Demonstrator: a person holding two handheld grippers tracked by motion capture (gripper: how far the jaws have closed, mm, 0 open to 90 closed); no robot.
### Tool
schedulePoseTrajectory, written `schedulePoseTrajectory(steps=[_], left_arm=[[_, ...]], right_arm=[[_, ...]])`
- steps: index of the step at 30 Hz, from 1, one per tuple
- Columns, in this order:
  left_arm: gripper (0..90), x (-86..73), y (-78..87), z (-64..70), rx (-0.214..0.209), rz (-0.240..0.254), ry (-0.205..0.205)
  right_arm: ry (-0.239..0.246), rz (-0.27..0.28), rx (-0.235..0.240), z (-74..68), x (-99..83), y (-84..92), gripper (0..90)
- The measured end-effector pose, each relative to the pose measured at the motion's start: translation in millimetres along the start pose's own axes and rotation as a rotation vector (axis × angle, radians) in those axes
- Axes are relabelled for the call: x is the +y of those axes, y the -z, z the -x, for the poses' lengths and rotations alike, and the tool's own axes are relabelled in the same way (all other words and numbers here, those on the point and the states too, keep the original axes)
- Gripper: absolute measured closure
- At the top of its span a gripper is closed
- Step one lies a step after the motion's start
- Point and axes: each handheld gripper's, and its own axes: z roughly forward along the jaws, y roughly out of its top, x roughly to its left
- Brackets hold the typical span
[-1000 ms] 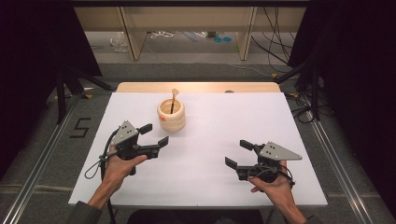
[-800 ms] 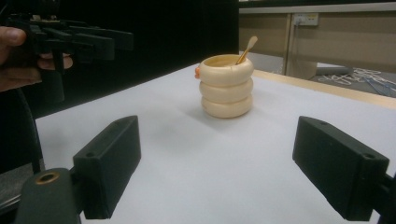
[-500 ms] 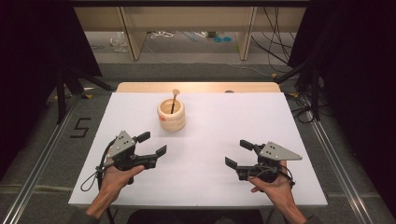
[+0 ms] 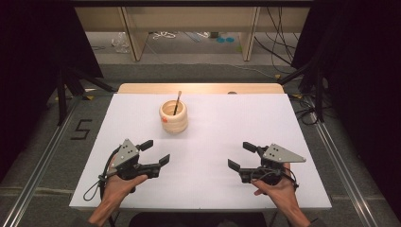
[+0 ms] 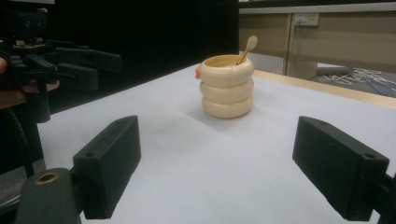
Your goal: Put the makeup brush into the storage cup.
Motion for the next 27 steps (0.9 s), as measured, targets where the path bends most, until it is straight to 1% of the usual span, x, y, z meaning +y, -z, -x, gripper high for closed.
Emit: schedulePoseTrajectory(steps=[1,2,3,5,6,7,8,9,10,11,12,13,14,15,17,18,19,22,23,24,27], left_arm=[[19.3,-1.9,-0.1,1.7,0.000,-0.009,0.011],[19.3,-3.7,-0.6,3.0,-0.002,-0.014,0.013],[19.3,-4.5,-0.5,3.1,-0.009,-0.024,-0.009],[19.3,-6.3,-1.1,5.1,-0.010,-0.028,-0.009],[19.3,-7.2,-1.4,6.5,-0.010,-0.026,0.000],[19.3,-7.9,-1.2,7.5,-0.008,-0.028,0.001],[19.3,-8.4,-1.2,8.5,-0.009,-0.027,-0.001],[19.3,-8.7,-0.8,8.9,-0.010,-0.029,-0.016],[19.3,-9.7,-1.1,10.0,-0.014,-0.023,-0.008],[19.3,-10.1,-0.2,11.1,-0.010,-0.029,-0.006],[19.3,-10.6,0.8,11.7,-0.009,-0.034,-0.009],[19.3,-11.2,1.3,11.8,-0.007,-0.035,-0.017],[19.3,-11.9,1.4,12.3,-0.004,-0.036,-0.016],[19.3,-12.3,1.3,12.4,-0.007,-0.036,-0.021],[19.3,-12.3,1.6,12.6,-0.004,-0.042,-0.034],[19.2,-12.6,1.2,12.8,-0.006,-0.043,-0.030],[18.9,-13.1,0.9,13.0,-0.006,-0.045,-0.024],[18.9,-13.3,0.6,12.5,-0.005,-0.046,-0.022],[18.9,-13.2,0.8,12.0,-0.005,-0.044,-0.023],[18.9,-13.1,1.2,11.8,-0.002,-0.045,-0.021],[18.9,-12.8,1.5,11.0,-0.001,-0.044,-0.027]], right_arm=[[0.001,0.001,0.000,0.0,0.0,-0.1,16.0],[0.003,-0.011,0.009,0.3,0.3,0.3,16.1],[0.007,-0.007,0.012,0.5,0.4,0.0,16.0],[0.006,0.000,0.003,0.4,0.0,-0.3,16.0],[-0.001,-0.001,-0.001,-0.1,-0.1,0.0,16.1],[0.001,-0.001,-0.001,0.0,-0.2,-0.1,16.0],[0.001,-0.001,-0.001,0.0,-0.2,-0.1,16.0],[-0.002,-0.006,0.006,-0.2,-0.1,-0.1,16.0],[0.005,-0.011,0.011,0.3,0.1,0.1,16.0],[0.003,-0.010,0.015,0.3,0.0,0.0,16.1],[0.001,0.000,0.004,0.0,-0.3,-0.3,16.1],[-0.004,-0.006,0.012,-0.2,-0.3,-0.3,16.1],[0.005,-0.013,0.013,0.2,-0.1,0.0,16.1],[-0.001,-0.017,0.009,-0.2,-0.1,0.4,16.1],[-0.005,-0.020,0.016,-0.7,-0.4,0.3,16.0],[0.009,-0.012,0.006,-0.2,-0.5,0.0,16.0],[0.001,-0.020,0.005,-0.9,-0.5,0.1,16.0],[0.011,-0.014,0.011,0.0,-0.7,-0.8,16.0],[0.008,-0.012,0.017,0.0,-0.8,-0.8,16.1],[0.003,-0.009,0.008,-0.1,-1.0,-0.7,16.0],[-0.002,-0.006,0.013,-0.3,-1.1,-0.5,16.1]])
